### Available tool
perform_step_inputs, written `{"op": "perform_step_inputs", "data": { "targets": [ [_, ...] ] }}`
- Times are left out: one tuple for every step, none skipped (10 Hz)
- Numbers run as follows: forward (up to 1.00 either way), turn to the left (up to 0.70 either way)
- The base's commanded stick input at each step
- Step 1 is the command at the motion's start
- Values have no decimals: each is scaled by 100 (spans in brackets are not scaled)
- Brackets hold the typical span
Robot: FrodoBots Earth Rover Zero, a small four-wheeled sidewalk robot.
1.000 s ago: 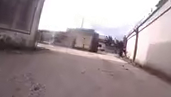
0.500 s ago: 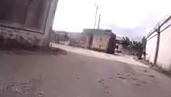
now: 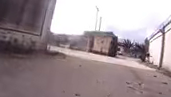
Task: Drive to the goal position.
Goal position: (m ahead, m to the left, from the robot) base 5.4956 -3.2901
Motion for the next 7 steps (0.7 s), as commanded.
{"op": "perform_step_inputs", "data": {
  "targets": [
    [100,-27],
    [100,-27],
    [100,-17],
    [100,-2],
    [100,0],
    [100,0],
    [100,0]
  ]
}}
